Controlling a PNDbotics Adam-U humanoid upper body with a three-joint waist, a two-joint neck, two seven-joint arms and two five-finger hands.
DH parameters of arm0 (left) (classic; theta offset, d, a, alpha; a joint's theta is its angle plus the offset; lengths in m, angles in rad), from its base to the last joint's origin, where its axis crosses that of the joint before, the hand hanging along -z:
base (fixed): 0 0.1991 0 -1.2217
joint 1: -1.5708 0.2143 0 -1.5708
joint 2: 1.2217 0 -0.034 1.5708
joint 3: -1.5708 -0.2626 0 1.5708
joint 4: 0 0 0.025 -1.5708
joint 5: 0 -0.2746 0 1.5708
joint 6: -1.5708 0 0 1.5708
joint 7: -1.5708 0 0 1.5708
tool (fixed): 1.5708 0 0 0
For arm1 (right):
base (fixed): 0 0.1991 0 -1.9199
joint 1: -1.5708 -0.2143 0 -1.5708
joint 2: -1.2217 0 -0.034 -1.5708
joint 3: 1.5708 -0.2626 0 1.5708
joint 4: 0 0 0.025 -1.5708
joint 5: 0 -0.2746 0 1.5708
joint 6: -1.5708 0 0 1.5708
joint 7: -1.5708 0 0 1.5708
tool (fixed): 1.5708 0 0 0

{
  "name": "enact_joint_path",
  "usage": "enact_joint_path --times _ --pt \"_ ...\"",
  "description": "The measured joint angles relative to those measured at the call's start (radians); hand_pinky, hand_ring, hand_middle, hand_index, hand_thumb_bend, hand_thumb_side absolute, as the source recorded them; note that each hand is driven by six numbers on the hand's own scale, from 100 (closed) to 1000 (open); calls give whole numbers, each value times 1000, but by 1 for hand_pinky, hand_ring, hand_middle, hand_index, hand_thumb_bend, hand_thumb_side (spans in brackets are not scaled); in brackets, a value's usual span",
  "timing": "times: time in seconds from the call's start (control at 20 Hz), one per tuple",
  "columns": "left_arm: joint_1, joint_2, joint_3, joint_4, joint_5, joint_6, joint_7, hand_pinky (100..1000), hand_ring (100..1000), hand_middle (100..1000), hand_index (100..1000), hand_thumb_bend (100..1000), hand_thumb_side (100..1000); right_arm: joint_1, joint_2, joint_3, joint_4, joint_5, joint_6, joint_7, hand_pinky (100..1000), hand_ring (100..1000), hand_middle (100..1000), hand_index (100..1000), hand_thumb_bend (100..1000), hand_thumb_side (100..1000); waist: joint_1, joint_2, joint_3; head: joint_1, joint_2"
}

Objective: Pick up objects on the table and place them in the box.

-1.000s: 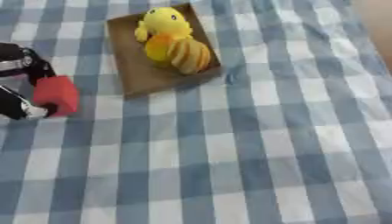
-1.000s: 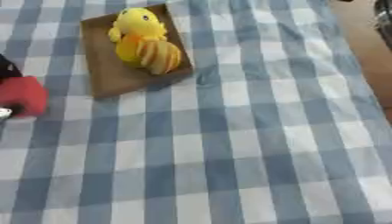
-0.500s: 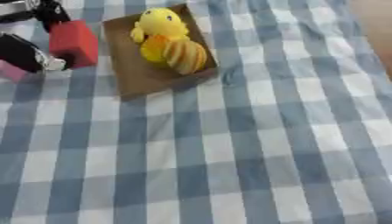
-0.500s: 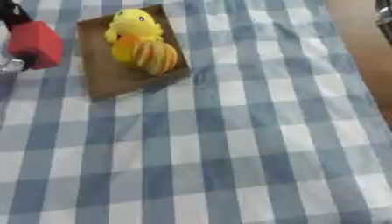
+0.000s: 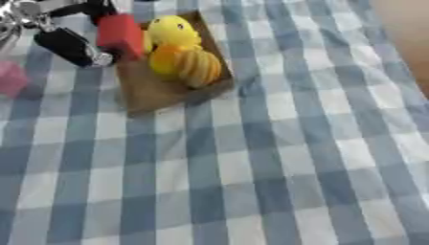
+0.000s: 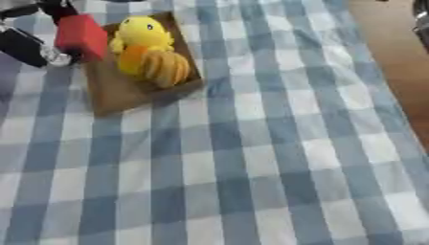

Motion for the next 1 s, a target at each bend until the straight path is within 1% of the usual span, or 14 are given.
enact_joint_path --times 0.35,0.5,0.6,0.65,0.75,0.85,1.0 --pt "-5 -35 -7 62 -57 -39 -15 797 676 580 668 244 271 -17 12 4 0 -4 0 6 791 751 713 810 100 643 2 5 -7 2 -1" --pt "-5 -43 -8 80 -69 -52 -27 802 689 596 690 282 298 -21 18 4 0 -5 0 7 791 750 712 810 100 645 3 5 -8 2 -1" --pt "-5 -50 -8 91 -72 -57 -32 821 727 640 744 327 325 -26 20 7 0 -7 0 7 791 750 712 810 100 646 3 5 -10 2 -1" --pt "-5 -53 -8 97 -73 -59 -33 828 740 658 756 347 333 -26 21 9 0 -9 0 7 791 750 712 810 100 647 3 5 -11 2 -1" --pt "-5 -58 -9 106 -80 -63 -37 856 796 737 830 417 359 -26 27 9 0 -13 1 8 790 749 712 810 100 648 3 5 -13 2 -1" --pt "-5 -63 -11 111 -87 -66 -40 880 843 795 874 471 371 -26 27 9 0 -13 2 9 790 749 711 810 100 650 3 5 -14 1 -1" --pt "-5 -65 -11 112 -98 -63 -43 907 876 837 921 569 426 -26 27 9 0 -14 3 11 790 749 711 810 100 653 4 5 -14 1 -1"
